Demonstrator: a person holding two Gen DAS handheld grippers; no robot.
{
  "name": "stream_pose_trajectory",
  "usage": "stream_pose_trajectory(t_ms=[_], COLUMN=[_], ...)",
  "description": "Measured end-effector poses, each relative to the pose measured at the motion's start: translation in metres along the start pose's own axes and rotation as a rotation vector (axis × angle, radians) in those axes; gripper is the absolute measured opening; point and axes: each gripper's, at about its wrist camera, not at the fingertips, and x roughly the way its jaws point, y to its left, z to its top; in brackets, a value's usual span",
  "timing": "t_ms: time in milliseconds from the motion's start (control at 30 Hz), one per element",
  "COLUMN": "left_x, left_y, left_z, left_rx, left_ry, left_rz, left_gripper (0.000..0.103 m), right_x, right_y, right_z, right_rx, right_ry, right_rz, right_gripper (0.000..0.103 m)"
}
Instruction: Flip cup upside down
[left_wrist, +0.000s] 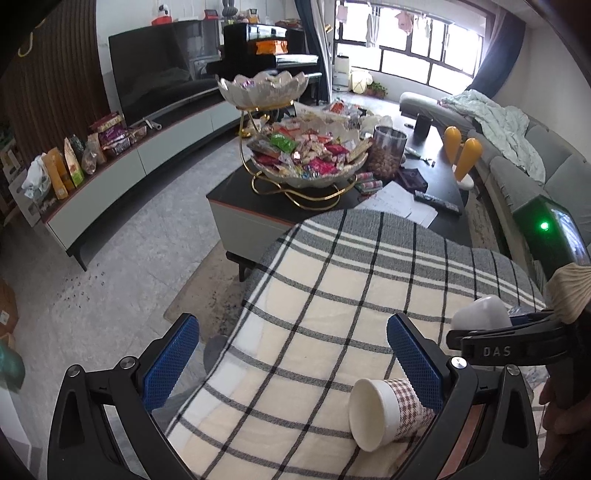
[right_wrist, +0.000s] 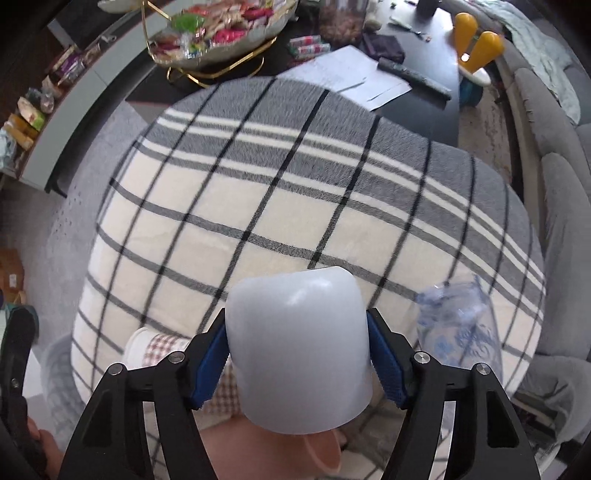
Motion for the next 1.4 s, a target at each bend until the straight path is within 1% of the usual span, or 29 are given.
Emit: stream_pose_trajectory(t_ms=[133,267,433,500,600,700,867,1000,1100,1200,1300,1400], left_x=[-0.026,-0.054,-0.085,-0.093,-0.104,-0.112,-0.114,-0.111,-0.106,-0.102,-0.1,-0.098], left_y=[0.01,0.026,0.048,0.054,0.063,0.069,0.069,0.07,0.07,0.07,0.068,0.066], left_z=[-0.001,-0.006,-0.022,-0.03,-0.044,-0.06,-0.09,-0.112,-0.123,-0.133,-0.14,-0.145], left_rx=[0.005,0.001,0.0,0.003,0.008,0.036,0.105,0.133,0.146,0.15,0.175,0.185], left_ry=[-0.038,-0.068,-0.096,-0.091,-0.082,-0.084,-0.082,-0.07,-0.058,-0.052,-0.057,-0.048], left_rz=[-0.006,-0.02,-0.035,-0.038,-0.038,-0.03,-0.028,-0.045,-0.055,-0.084,-0.097,-0.104], left_gripper=[0.103,0.103,0.103,0.103,0.103,0.103,0.103,0.103,0.103,0.103,0.103,0.103], right_x=[-0.03,-0.046,-0.064,-0.064,-0.058,-0.046,-0.02,0.002,0.015,0.029,0.039,0.043], right_y=[0.003,-0.007,0.0,0.003,0.01,0.019,0.031,0.035,0.037,0.039,0.041,0.044], right_z=[-0.018,-0.03,-0.075,-0.092,-0.119,-0.143,-0.176,-0.196,-0.207,-0.216,-0.217,-0.217], right_rx=[0.055,0.126,0.228,0.269,0.311,0.335,0.354,0.379,0.402,0.416,0.42,0.41], right_ry=[-0.043,-0.086,-0.125,-0.127,-0.119,-0.098,-0.067,-0.043,-0.027,-0.007,0.008,-0.01], right_rz=[0.024,0.056,0.092,0.113,0.14,0.156,0.154,0.149,0.145,0.139,0.136,0.119], right_gripper=[0.069,0.07,0.07,0.07,0.07,0.07,0.07,0.07,0.07,0.07,0.07,0.07])
